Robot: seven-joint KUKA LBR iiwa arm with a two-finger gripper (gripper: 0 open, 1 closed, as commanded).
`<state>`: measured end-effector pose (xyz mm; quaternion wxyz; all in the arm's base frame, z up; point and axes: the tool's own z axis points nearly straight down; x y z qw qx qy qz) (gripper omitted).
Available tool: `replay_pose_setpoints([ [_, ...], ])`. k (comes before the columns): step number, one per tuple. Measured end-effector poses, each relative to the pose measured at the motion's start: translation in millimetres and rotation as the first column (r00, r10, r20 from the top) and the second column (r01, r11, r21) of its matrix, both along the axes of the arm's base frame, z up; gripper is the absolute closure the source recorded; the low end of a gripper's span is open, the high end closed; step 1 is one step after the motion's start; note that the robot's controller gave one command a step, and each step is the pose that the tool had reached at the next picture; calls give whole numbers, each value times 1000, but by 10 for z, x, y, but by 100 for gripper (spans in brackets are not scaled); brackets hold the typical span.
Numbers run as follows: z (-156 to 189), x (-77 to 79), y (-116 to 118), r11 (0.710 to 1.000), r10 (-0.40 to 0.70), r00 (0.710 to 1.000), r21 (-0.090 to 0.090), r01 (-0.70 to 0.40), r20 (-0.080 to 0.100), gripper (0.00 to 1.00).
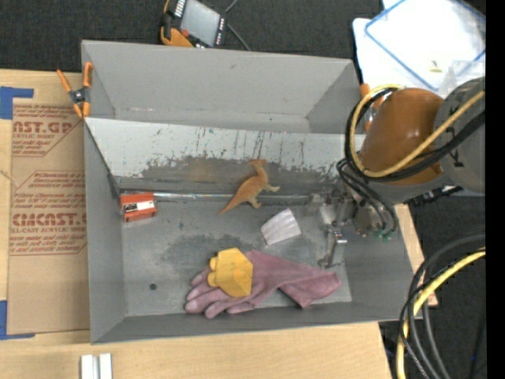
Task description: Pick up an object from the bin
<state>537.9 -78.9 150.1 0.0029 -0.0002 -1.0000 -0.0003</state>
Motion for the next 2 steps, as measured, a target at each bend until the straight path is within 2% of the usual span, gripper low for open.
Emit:
replay_pose_setpoints([
  [1,35,20,3,1000,1,1000,-1,-1,7,0],
  [2,-801,495,330,991,133,991,-1,-133,3,0],
])
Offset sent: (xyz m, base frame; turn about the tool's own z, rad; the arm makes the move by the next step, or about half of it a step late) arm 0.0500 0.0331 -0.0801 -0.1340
